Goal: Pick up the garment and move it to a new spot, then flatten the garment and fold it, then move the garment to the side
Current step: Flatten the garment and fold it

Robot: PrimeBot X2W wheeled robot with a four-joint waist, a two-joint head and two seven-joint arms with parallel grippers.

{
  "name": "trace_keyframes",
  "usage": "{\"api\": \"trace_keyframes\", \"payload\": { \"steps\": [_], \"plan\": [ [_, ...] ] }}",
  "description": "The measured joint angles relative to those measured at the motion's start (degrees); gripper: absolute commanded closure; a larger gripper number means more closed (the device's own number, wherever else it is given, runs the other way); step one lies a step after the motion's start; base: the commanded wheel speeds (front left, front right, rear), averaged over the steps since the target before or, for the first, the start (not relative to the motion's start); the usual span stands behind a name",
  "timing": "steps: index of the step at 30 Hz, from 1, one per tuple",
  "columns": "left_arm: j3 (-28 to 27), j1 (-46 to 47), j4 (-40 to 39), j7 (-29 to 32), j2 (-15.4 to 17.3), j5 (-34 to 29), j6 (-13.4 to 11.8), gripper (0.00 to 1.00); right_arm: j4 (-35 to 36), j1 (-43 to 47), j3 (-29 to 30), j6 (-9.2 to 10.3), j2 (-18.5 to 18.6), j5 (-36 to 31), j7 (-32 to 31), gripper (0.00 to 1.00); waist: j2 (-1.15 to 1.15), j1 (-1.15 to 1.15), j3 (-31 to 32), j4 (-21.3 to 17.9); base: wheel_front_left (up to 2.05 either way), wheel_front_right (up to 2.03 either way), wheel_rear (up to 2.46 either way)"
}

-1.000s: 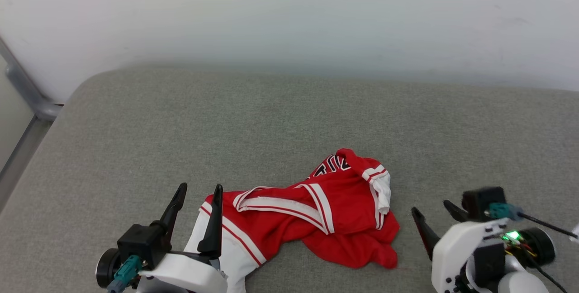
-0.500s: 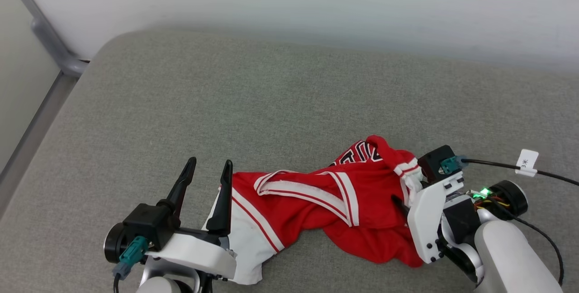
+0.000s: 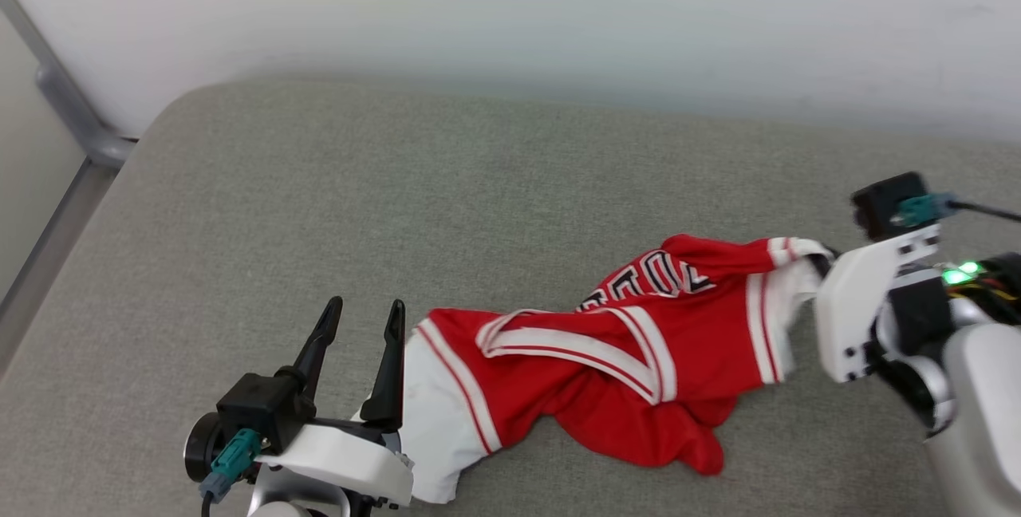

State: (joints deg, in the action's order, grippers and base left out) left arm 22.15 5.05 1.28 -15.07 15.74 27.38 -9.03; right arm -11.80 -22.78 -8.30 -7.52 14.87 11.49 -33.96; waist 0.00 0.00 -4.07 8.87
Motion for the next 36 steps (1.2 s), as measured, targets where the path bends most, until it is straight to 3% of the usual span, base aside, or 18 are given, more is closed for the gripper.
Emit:
{"api": "trace_keyframes", "payload": {
  "steps": [8,12,18,19,20,36],
  "plan": [
    [-0.05,-1.27,0.52,0.0,-0.14,0.0,0.41,0.0,1.22,5.52,15.1,0.0,1.82,0.09,-4.47,1.0,0.0,0.0,1.83,-2.34,0.0,0.0,0.0],
    [-0.13,-1.31,0.74,0.0,0.01,0.09,0.55,0.0,-0.76,10.23,22.98,0.01,-0.49,0.41,-5.1,1.0,0.0,0.0,1.52,-3.21,0.0,0.0,0.0],
    [-0.31,-1.16,0.9,0.01,0.21,0.2,0.63,0.0,-4.85,11.9,27.72,0.01,-3.72,0.71,-2.13,1.0,0.0,0.0,-0.2,-4.27,0.0,0.0,0.0],
    [-0.31,-1.06,0.91,0.01,0.25,0.29,0.65,0.0,-5.24,11.79,27.63,0.01,-4.01,0.69,-0.93,0.7,0.0,0.0,-0.54,-4.44,0.0,0.0,0.0],
    [-0.32,-0.9,0.96,0.02,0.3,0.34,0.65,0.0,-5.7,11.38,27.54,0.01,-4.31,0.96,0.18,0.0,0.0,0.0,-0.84,-4.61,0.0,0.0,0.0],
    [-0.92,-1.36,2.77,0.35,1.42,1.62,0.37,0.0,-2.13,11.96,20.45,0.01,-5.47,2.49,31.37,0.0,0.0,0.0,1.07,-5.46,0.0,0.0,0.0]
  ]
}}
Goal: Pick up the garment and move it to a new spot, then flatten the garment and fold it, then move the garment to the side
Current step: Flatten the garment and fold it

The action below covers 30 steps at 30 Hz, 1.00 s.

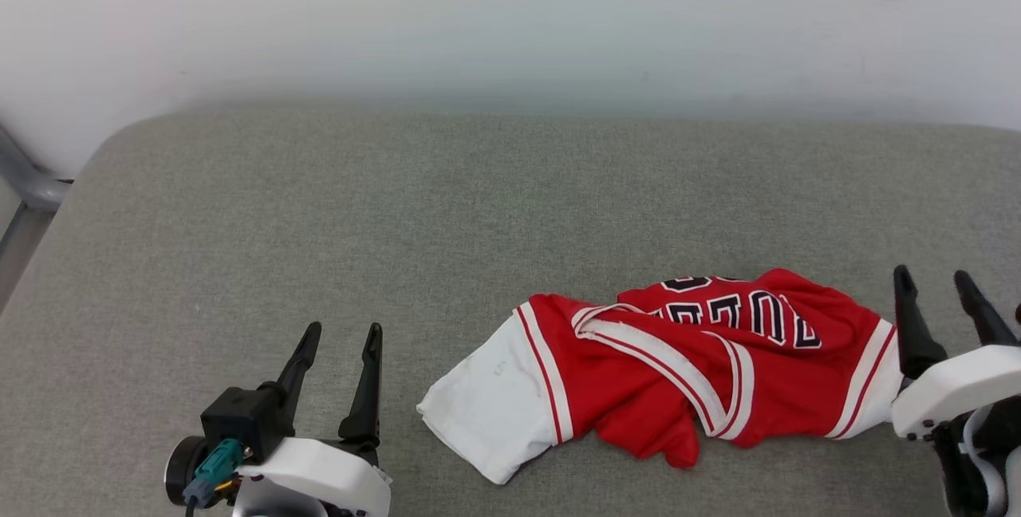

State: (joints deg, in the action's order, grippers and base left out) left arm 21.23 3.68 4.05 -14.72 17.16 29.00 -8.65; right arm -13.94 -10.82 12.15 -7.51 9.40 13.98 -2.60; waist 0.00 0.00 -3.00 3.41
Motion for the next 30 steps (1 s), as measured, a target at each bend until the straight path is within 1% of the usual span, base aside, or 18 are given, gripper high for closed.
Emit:
{"api": "trace_keyframes", "payload": {
  "steps": [4,8,13,21,25,27,30],
  "plan": [
    [-0.48,-1.37,0.18,0.43,0.49,0.45,-0.68,0.0,2.67,3.04,-2.93,0.0,-1.02,-1.18,3.86,0.0,0.0,0.0,1.9,-0.28,0.0,0.0,0.0],
    [-1.12,-2.58,0.14,0.68,1.13,0.98,-1.2,0.0,6.13,6.73,-5.0,0.0,-2.25,-2.07,5.09,0.0,0.0,0.0,3.36,-0.64,0.0,0.0,0.0],
    [-1.59,-3.65,0.05,0.93,1.75,1.45,-1.87,0.0,11.32,11.52,-6.32,0.0,-3.72,-3.09,5.06,0.0,0.0,0.0,4.15,-0.96,0.0,0.0,0.0],
    [-1.69,-5.31,0.16,2.29,2.16,2.18,-2.5,0.0,18.69,18.44,-6.44,0.0,-5.57,-3.72,3.1,0.0,0.0,-0.01,5.09,-1.5,0.0,0.0,0.0],
    [-1.02,-5.37,0.29,4.97,2.89,2.19,-2.65,0.0,20.9,19.73,-7.2,0.0,-5.98,-3.74,2.12,0.0,0.0,-0.01,5.27,-2.18,0.0,0.0,0.0],
    [0.15,-4.21,0.68,7.8,3.58,2.26,-1.82,0.0,21.42,20.21,-7.14,0.0,-6.06,-3.74,1.54,0.0,0.0,-0.01,5.23,-2.4,0.0,0.0,0.0],
    [1.48,-1.19,1.79,13.71,4.09,3.65,-0.3,0.0,21.7,20.41,-7.34,0.0,-6.14,-3.69,0.79,0.0,0.0,0.0,4.97,-2.63,0.0,0.0,0.0]
  ]
}}
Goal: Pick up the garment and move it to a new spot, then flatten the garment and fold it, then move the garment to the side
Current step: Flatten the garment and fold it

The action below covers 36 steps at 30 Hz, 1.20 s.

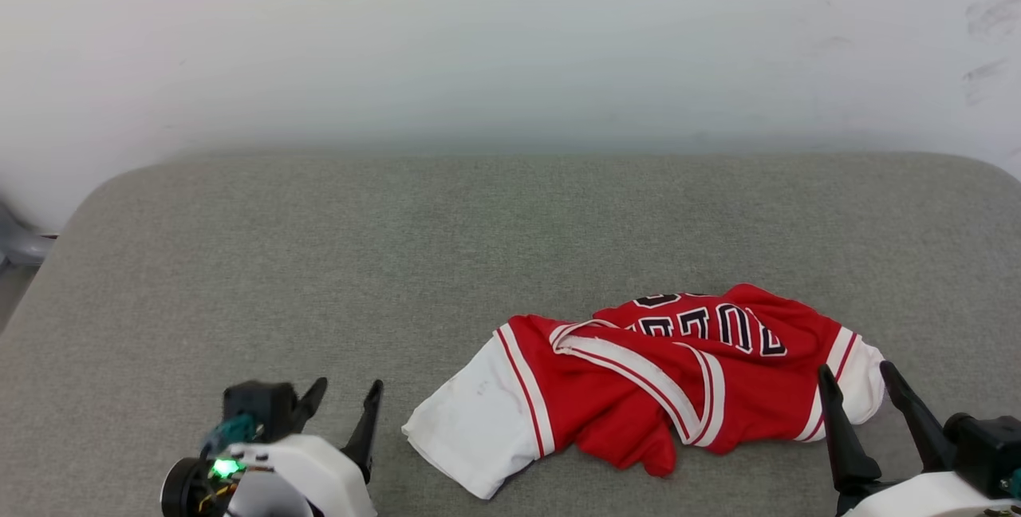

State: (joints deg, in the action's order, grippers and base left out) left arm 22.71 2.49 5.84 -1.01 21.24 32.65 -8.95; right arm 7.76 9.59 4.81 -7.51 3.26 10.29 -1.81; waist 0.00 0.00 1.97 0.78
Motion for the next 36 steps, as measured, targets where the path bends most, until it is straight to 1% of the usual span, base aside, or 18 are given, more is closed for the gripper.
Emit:
{"api": "trace_keyframes", "payload": {
  "steps": [7,10,12,14,19,23,25,26,28,29,32,36],
  "plan": [
    [3.87,7.08,4.3,18.47,2.09,4.28,3.91,0.0,-0.31,-0.26,-1.14,0.0,-0.14,0.08,-0.57,0.0,0.0,0.0,-1.36,-1.59,0.0,0.0,0.0],
    [5.58,9.55,5.77,25.62,2.82,5.59,5.02,0.0,-0.53,-0.93,-1.42,0.0,-0.19,0.2,-0.55,0.0,0.0,0.01,-2.6,-2.29,0.0,0.0,0.0],
    [6.6,11.22,6.77,29.3,2.99,6.14,5.52,0.0,-0.79,-1.73,-1.51,0.0,-0.21,0.32,-0.49,0.0,0.0,0.01,-3.76,-2.75,0.0,0.0,0.0],
    [7.24,12.78,8.09,32.23,3.09,6.53,5.89,0.0,-0.98,-2.45,-1.7,0.0,-0.23,0.35,-0.23,0.0,0.0,0.01,-4.98,-3.24,0.0,0.0,0.0],
    [8.96,15.71,12.1,36.26,2.55,6.75,6.48,0.0,-2.18,-4.17,-1.7,0.0,-0.25,0.87,0.36,0.0,0.0,0.01,-7.72,-4.66,0.0,0.0,0.0],
    [11.07,18.01,14.65,41.59,2.63,7.13,8.25,0.0,-3.31,-4.94,-1.83,0.0,-0.25,1.3,0.79,0.0,0.0,0.01,-9.14,-5.68,0.0,0.0,0.0],
    [11.76,18.77,15.17,42.68,2.64,7.11,8.55,0.0,-3.99,-5.03,-1.68,0.0,-0.25,1.47,0.79,0.0,0.0,0.0,-9.58,-5.99,0.0,0.0,0.0],
    [12.1,18.97,15.44,42.72,2.57,6.68,8.77,0.51,-4.23,-5.14,-1.68,0.0,-0.26,1.57,0.79,0.0,0.0,0.0,-9.72,-6.12,0.0,0.0,0.0],
    [12.2,19.01,15.75,42.19,2.36,6.65,8.96,0.98,-4.69,-5.61,-1.42,0.0,-0.26,1.88,0.76,0.0,0.0,0.0,-9.87,-6.27,0.0,0.0,0.0],
    [12.34,19.01,15.99,41.55,2.23,6.26,8.95,1.0,-4.87,-5.69,-1.27,0.0,-0.26,1.92,0.76,0.0,0.0,0.0,-9.87,-6.27,0.0,0.0,0.0],
    [12.34,18.86,16.33,38.46,1.3,5.88,8.87,1.0,-5.73,-5.7,-0.22,0.0,-0.27,2.46,0.22,0.0,0.0,0.0,-9.61,-6.14,0.0,0.0,0.0],
    [11.16,17.06,15.77,32.73,1.03,5.33,7.58,1.0,-7.36,-5.83,1.7,0.0,-0.3,3.33,-0.86,0.0,0.0,0.01,-8.6,-5.74,0.0,0.0,0.0]
  ]
}}
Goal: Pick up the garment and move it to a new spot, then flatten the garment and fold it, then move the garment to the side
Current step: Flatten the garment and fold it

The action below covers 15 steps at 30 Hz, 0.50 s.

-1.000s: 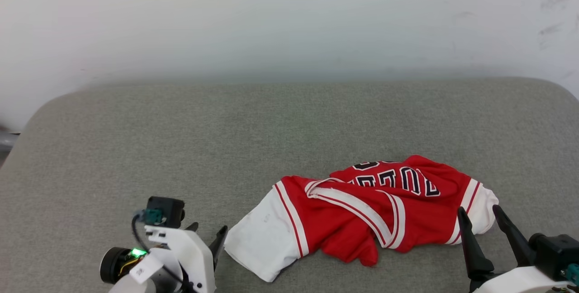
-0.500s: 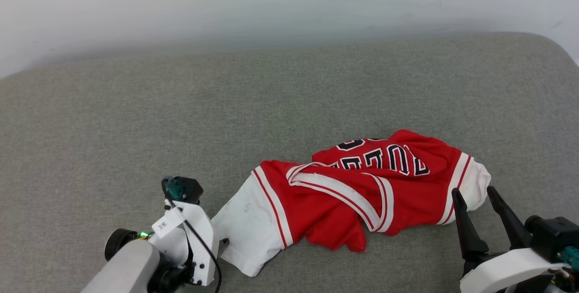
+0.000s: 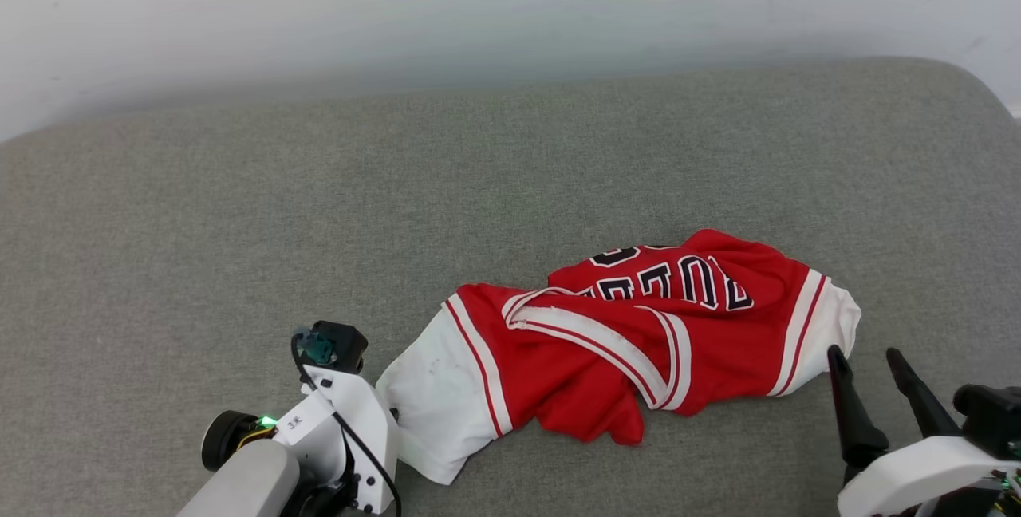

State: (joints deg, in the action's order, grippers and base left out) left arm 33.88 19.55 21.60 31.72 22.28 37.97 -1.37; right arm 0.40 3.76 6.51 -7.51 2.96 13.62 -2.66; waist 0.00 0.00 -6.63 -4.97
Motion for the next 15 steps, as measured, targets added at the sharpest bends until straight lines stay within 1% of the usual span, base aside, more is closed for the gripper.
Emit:
{"api": "trace_keyframes", "payload": {
  "steps": [2,5,6,9,12,15],
  "plan": [
    [-1.09,-1.09,-1.01,-2.89,0.07,-0.15,-0.98,1.0,-1.2,-0.18,1.62,0.0,0.04,0.76,-0.88,0.0,0.0,0.0,0.54,0.31,0.0,0.0,0.0],
    [-2.89,-2.57,-3.5,-6.98,0.48,-0.48,-2.76,1.0,-4.14,-0.31,5.01,0.01,0.82,2.11,-4.09,0.0,0.0,0.0,1.12,0.97,0.0,0.0,0.0],
    [-3.38,-3.09,-4.19,-7.27,0.79,-0.25,-2.97,1.0,-5.25,-0.37,5.99,0.0,1.13,2.48,-5.3,0.0,0.0,0.0,1.25,1.21,0.0,0.0,0.0],
    [-3.82,-4.38,-6.89,-8.4,1.41,-0.45,-3.77,1.0,-8.93,-1.97,7.73,0.0,3.56,4.47,-9.33,0.0,0.0,0.0,1.27,2.05,0.0,0.0,0.0],
    [-4.27,-4.47,-9.59,-9.5,1.86,-0.96,-4.5,1.0,-12.07,-4.61,7.09,0.0,6.71,6.2,-12.84,0.0,0.0,0.0,0.97,2.94,0.0,0.0,0.0],
    [-4.53,-4.47,-12.05,-10.51,2.13,-1.51,-5.2,1.0,-14.06,-7.2,4.08,0.0,9.21,7.98,-16.82,0.0,0.0,0.0,0.54,3.68,0.0,0.0,0.0]
  ]
}}
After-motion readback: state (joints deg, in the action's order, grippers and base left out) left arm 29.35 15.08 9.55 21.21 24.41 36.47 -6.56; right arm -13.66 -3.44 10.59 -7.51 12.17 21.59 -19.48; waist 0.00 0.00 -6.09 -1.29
